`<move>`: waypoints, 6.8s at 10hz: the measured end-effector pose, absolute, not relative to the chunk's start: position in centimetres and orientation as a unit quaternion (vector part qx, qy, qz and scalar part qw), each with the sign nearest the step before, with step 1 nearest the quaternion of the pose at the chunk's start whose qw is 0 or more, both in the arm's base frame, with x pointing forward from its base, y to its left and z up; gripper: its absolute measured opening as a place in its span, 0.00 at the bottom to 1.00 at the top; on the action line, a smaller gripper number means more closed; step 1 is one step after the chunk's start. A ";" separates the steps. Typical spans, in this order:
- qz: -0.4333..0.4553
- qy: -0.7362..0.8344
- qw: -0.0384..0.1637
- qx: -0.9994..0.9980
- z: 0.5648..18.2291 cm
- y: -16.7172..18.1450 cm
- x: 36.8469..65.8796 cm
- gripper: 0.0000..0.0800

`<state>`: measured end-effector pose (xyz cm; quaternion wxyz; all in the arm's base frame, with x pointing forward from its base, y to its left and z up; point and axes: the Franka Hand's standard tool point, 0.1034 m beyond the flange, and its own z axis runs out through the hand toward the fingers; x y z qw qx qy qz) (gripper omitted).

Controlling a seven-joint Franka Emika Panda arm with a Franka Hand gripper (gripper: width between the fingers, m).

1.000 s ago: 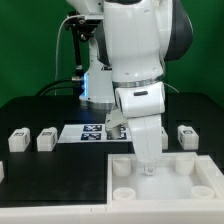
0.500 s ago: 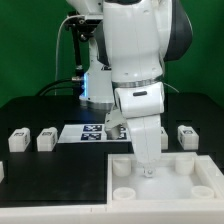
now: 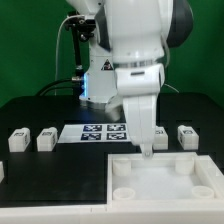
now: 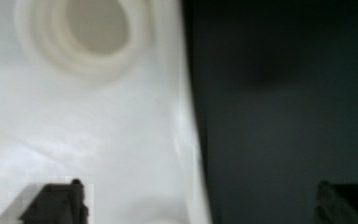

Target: Assemble one leg

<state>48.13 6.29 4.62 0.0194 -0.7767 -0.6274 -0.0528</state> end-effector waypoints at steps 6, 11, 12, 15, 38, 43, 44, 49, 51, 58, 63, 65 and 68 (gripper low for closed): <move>-0.052 -0.381 0.027 -0.923 7.2 10.9 44.9 0.81; -0.040 -0.094 0.056 -0.993 7.2 11.5 44.8 0.81; -0.038 -0.023 0.063 -0.997 6.8 12.5 44.8 0.81; -0.016 -0.004 0.072 -0.997 4.3 15.3 44.2 0.81; 0.376 -0.011 0.050 -0.925 1.5 16.3 38.4 0.81; 0.376 -0.011 0.050 -0.925 1.5 16.3 38.4 0.36; 0.376 -0.011 0.050 -0.925 1.5 16.3 38.4 0.36; 0.376 -0.013 0.051 -0.925 1.8 16.2 38.6 0.36; 0.352 -0.046 0.067 -0.933 5.1 15.1 41.1 0.36; 0.074 -0.078 0.073 -0.991 11.8 10.7 48.8 0.36; -0.147 -0.092 0.063 -0.983 16.1 11.2 56.2 0.36; -0.249 -0.092 0.053 -0.963 17.7 10.8 58.7 0.36; -0.295 -0.088 0.045 -0.951 16.5 10.2 58.0 0.36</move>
Offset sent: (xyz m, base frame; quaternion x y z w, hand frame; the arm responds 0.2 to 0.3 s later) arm -0.0307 0.0372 0.0186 -0.0163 -0.0118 0.3386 0.9407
